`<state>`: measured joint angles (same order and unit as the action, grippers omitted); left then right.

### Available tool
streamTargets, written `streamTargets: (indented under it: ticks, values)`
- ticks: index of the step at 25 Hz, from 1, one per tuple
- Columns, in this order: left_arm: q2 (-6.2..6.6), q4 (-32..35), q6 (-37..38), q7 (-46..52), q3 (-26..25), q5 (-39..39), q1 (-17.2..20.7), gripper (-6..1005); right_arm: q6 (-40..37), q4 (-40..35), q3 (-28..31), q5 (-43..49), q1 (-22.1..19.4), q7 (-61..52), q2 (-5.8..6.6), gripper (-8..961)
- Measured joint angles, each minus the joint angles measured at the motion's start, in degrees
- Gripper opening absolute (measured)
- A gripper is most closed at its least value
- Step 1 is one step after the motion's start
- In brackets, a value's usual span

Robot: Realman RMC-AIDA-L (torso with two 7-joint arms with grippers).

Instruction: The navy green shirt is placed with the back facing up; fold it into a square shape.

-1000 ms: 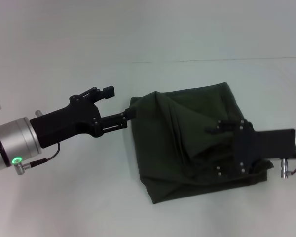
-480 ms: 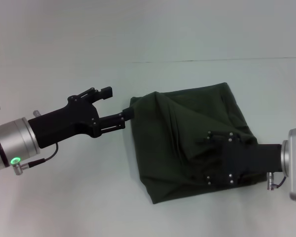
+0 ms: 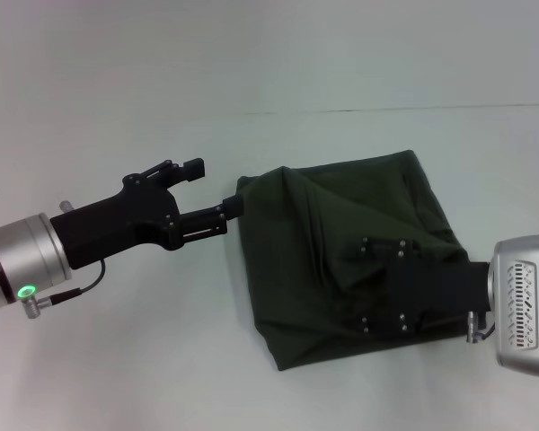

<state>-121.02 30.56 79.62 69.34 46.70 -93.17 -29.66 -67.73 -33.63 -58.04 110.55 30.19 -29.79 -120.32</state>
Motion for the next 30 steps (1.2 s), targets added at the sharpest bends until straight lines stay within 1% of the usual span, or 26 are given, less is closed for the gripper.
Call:
streamTargets:
  ticks: [5, 12, 15, 30]
  values:
    - [0.12, 0.07, 0.09, 0.76, -0.03, 0.00, -0.09, 910, -1.33, -2.29, -0.46, -0.65, -0.61, -1.37, 0.39, 811]
    - [0.18, 0.26, 0.33, 1.85, -0.95, 0.00, -0.17, 910, -1.30, -4.87, -0.65, 1.59, -1.28, -2.91, 0.46, 811]
    - [0.17, 0.23, 0.44, 2.16, -1.32, 0.00, -0.08, 911, -1.21, -4.98, -0.78, 2.99, -1.12, -2.99, 0.49, 811]
    - [0.17, 0.08, 0.81, 3.08, -2.39, 0.16, 0.16, 910, -0.81, -4.77, -2.95, 3.03, -0.33, -1.14, 0.27, 811]
